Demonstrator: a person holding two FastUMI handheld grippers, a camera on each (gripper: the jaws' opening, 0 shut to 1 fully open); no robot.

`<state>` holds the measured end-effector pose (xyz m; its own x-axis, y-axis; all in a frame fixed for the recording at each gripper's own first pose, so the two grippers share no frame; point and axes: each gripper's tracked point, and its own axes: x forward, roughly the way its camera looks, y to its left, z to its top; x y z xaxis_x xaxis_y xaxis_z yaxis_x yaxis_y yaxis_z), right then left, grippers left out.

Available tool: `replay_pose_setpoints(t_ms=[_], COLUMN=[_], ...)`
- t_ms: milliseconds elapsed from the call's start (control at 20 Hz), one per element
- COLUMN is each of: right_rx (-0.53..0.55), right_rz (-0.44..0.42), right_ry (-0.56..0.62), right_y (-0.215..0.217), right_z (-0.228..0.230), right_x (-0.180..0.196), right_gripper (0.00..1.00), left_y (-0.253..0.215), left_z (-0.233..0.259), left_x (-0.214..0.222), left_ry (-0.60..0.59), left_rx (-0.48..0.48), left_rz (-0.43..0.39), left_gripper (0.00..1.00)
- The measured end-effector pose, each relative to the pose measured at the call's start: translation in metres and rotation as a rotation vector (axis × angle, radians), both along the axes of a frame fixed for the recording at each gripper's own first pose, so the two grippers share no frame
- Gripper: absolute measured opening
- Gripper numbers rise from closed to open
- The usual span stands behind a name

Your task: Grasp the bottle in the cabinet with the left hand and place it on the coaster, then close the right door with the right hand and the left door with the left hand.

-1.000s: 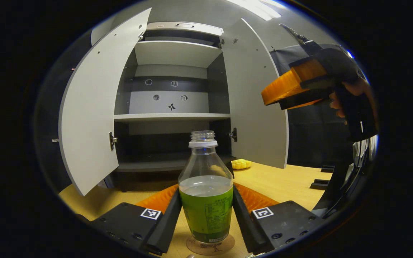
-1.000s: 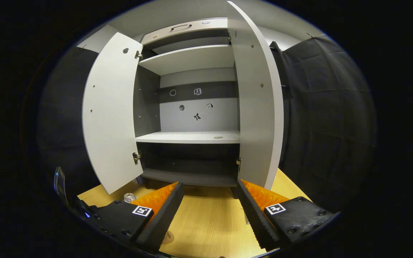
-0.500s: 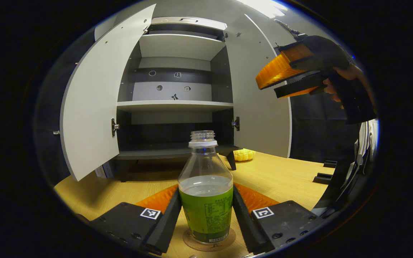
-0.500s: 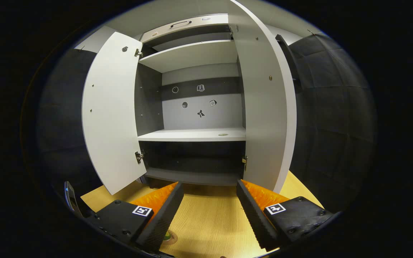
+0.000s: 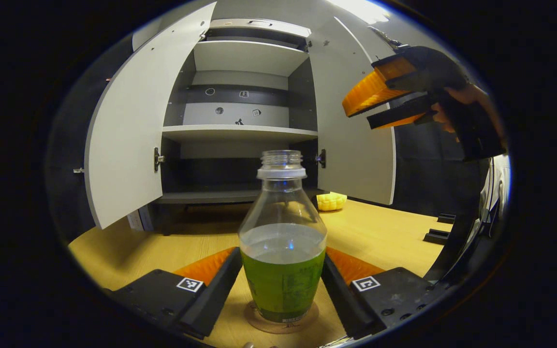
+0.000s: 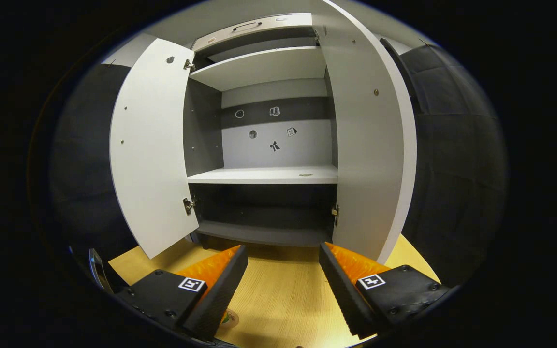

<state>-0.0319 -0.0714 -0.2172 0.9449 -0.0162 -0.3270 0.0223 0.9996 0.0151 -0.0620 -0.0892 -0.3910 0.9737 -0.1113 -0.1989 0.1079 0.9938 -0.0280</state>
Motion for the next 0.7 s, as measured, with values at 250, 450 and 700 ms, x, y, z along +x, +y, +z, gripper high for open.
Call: replay_pose_setpoints(t_ms=[250,450,700], right_rx=[0.004,0.005,0.027], right_rz=[0.019,0.048,0.079], right_ry=[0.002,-0.003,-0.057], right_y=[0.004,0.012,0.022], right_z=[0.002,0.016,0.068], right_x=[0.001,0.004,0.006], right_gripper=[0.99,0.99,0.99], left_y=[-0.005,-0.004,0.010], left_z=[0.023,0.068,0.141], left_x=[0.011,0.025,0.035], left_ry=[-0.024,-0.077,-0.112], left_rx=[0.027,0.031,0.004], left_rz=[-0.027,-0.041,-0.032], left_gripper=[0.96,0.96,0.95])
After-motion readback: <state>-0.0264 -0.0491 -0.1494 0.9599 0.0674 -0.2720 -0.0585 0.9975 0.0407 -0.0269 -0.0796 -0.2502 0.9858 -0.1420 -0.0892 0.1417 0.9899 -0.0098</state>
